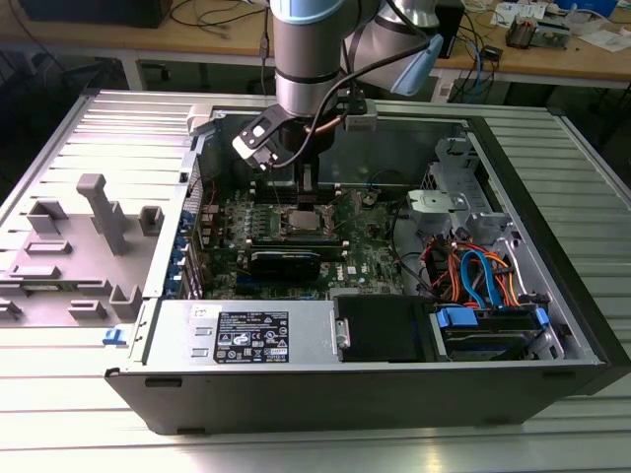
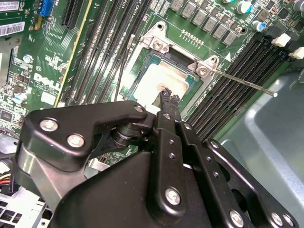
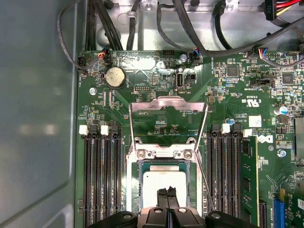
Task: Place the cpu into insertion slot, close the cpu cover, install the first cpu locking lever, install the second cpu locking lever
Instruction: 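Place the cpu into insertion slot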
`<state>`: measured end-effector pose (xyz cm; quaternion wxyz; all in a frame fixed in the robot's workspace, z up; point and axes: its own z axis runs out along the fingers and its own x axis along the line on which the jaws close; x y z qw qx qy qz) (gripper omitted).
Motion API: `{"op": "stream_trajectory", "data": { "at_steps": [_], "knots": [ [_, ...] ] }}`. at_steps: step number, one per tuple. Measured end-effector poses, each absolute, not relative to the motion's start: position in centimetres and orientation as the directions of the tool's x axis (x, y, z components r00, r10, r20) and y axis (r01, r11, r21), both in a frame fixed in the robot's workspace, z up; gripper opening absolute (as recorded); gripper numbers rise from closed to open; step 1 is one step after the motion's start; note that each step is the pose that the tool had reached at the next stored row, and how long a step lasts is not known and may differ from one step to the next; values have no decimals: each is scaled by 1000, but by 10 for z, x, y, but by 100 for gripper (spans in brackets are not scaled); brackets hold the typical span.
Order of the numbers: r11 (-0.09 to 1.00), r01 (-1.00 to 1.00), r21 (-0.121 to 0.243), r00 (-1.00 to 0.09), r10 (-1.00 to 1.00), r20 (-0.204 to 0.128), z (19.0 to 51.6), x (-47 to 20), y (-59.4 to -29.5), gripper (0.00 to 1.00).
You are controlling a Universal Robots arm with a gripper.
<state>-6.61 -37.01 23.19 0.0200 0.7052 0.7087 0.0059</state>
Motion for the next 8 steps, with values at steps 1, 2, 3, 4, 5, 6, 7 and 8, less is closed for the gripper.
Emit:
{"op": "stream_trajectory", "data": {
  "at_steps": [1, 2, 3, 4, 5, 6, 7, 8],
  "knots": [
    [5, 999, 37, -5, 1000, -20, 232, -66, -370, 12],
    [5, 999, 37, -5, 1000, -20, 232, -66, -370, 12],
    [5, 999, 37, -5, 1000, -20, 232, -66, -370, 12],
    [5, 999, 37, -5, 1000, -20, 232, -66, -370, 12],
    [5, 999, 37, -5, 1000, -20, 232, -66, -370, 12],
    [5, 999, 37, -5, 1000, -20, 233, -66, -370, 12],
    [5, 999, 37, -5, 1000, -20, 233, -66, -370, 12],
    [5, 999, 36, -5, 1000, -20, 234, -66, -370, 12]
  ]
}}
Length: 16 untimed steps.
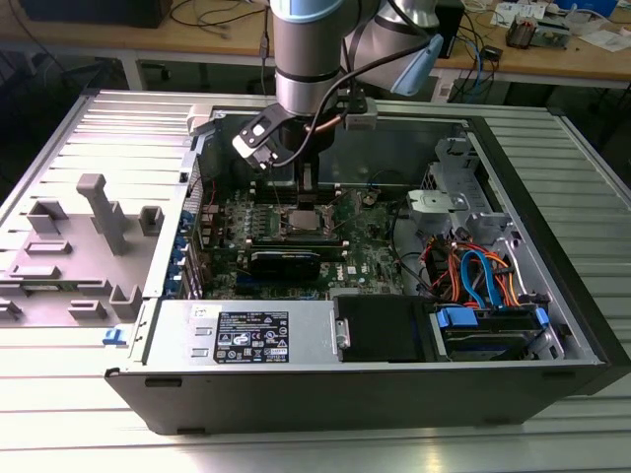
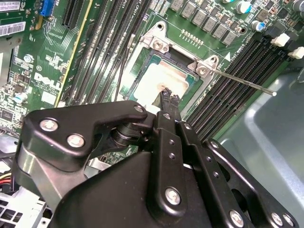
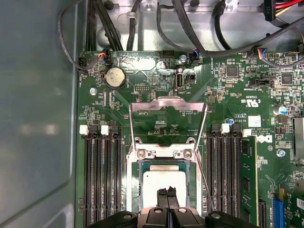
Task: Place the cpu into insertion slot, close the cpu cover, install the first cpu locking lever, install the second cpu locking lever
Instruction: 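Place the cpu into insertion slot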
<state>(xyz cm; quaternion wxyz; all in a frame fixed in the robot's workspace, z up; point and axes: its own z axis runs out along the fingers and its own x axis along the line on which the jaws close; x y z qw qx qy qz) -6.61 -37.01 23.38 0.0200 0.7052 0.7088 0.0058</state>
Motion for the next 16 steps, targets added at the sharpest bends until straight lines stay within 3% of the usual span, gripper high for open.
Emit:
{"op": "stream_trajectory", "data": {
  "at_steps": [16],
  "knots": [
    [5, 999, 37, -5, 1000, -20, 241, -66, -370, 12]
  ]
}}
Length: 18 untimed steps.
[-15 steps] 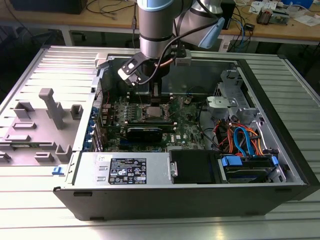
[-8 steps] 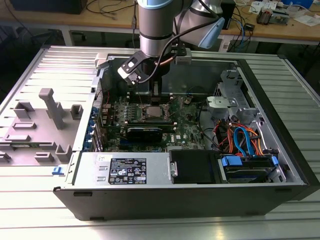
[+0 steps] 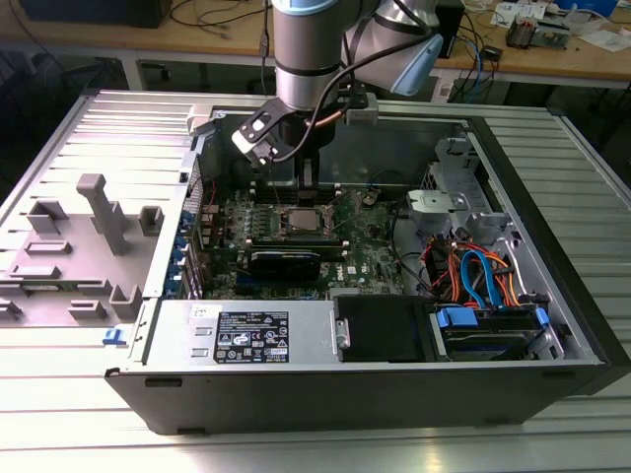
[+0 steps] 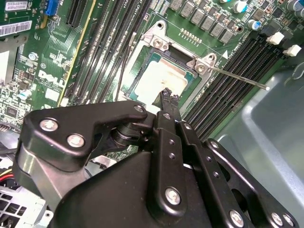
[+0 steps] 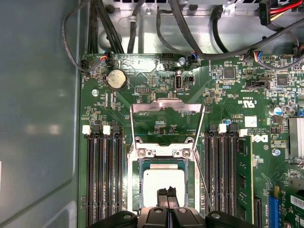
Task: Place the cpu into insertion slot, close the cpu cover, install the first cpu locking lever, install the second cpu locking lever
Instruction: 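Place the cpu into insertion slot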
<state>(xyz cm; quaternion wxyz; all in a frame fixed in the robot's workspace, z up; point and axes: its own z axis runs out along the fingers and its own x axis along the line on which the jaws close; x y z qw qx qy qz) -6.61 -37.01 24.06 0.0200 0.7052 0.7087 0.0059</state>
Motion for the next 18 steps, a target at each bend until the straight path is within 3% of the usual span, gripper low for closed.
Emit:
{"op": "stream_trajectory", "data": {
  "at_steps": [18],
  "knots": [
    [5, 999, 37, -5, 1000, -20, 245, -66, -370, 12]
  ]
}}
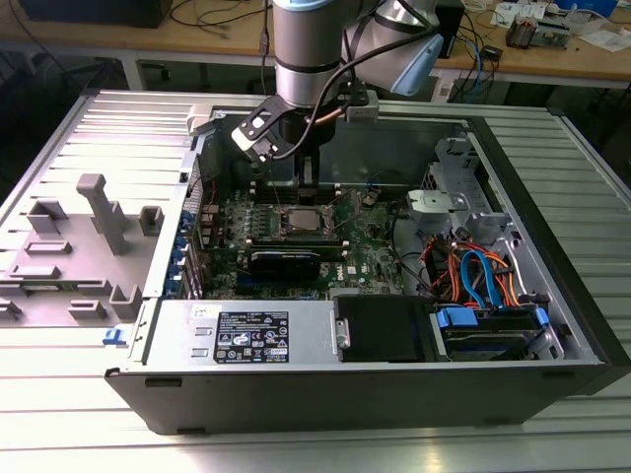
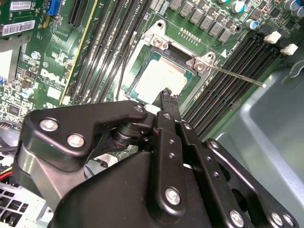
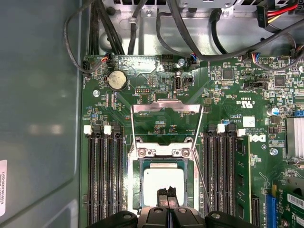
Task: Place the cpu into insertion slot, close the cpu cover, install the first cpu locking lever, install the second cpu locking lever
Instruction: 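Place the cpu into insertion slot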
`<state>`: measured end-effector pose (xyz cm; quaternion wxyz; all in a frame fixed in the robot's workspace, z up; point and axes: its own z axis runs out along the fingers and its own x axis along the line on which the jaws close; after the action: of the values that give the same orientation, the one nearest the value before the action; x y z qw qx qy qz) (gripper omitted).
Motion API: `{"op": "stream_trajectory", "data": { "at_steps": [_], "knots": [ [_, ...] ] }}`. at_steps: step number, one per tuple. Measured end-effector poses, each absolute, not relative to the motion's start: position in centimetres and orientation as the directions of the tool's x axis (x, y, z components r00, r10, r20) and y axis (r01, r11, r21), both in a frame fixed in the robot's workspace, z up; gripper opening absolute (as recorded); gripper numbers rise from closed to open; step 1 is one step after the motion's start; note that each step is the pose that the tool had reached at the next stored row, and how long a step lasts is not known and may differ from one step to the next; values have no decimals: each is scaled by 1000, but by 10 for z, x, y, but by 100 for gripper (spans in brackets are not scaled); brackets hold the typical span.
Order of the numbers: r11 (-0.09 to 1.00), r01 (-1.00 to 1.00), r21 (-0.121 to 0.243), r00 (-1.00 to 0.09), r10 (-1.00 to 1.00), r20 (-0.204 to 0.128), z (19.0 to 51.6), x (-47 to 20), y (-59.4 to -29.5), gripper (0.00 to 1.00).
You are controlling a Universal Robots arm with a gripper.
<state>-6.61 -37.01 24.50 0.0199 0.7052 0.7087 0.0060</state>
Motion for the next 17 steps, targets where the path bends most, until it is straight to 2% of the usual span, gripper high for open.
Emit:
{"op": "stream_trajectory", "data": {
  "at_steps": [17],
  "knots": [
    [5, 999, 36, -5, 1000, -20, 250, -66, -370, 12]
  ]
}}
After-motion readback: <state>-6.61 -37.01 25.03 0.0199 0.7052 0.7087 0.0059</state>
